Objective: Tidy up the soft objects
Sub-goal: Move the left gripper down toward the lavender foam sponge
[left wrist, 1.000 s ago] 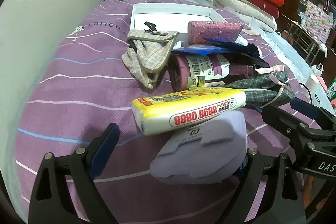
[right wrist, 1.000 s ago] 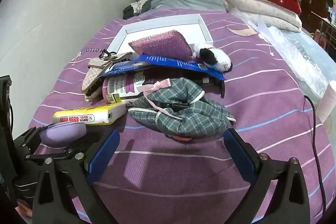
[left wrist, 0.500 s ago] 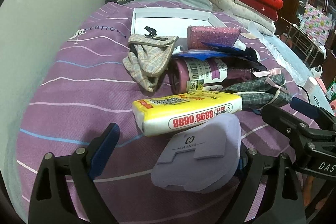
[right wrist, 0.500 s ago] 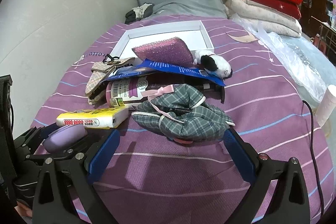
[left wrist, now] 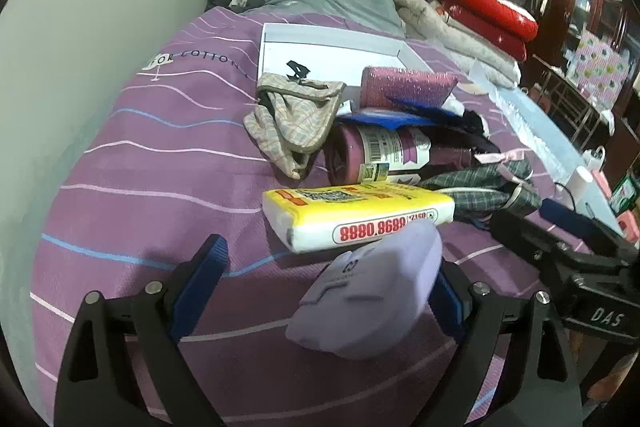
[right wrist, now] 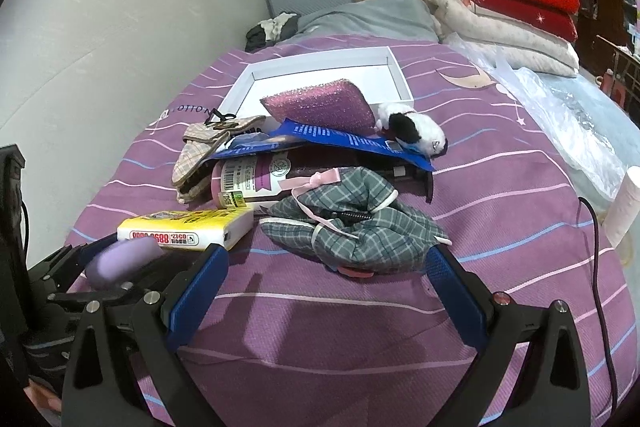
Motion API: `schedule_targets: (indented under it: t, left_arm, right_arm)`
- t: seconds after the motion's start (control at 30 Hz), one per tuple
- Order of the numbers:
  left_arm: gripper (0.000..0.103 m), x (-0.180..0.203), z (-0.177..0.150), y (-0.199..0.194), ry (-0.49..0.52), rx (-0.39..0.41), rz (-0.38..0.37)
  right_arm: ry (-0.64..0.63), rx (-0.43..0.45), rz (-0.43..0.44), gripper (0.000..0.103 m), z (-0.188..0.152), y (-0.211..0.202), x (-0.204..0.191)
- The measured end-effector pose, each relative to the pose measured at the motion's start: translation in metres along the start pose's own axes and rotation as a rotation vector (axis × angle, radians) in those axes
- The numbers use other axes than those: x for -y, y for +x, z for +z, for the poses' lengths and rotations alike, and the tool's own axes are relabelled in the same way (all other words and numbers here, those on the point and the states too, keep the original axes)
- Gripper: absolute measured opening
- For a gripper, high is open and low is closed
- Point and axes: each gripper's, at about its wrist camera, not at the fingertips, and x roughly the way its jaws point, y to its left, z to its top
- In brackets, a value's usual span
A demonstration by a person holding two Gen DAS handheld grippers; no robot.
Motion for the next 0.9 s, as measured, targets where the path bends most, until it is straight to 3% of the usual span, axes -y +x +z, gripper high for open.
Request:
schedule_targets:
  t: [0.9]
  left_arm:
    - [0.09, 0.004, 0.003, -0.004, 0.004, 0.026, -0.051]
  right_arm:
    - [0.012, 0.055, 0.034, 0.101, 0.0, -0.01, 0.003]
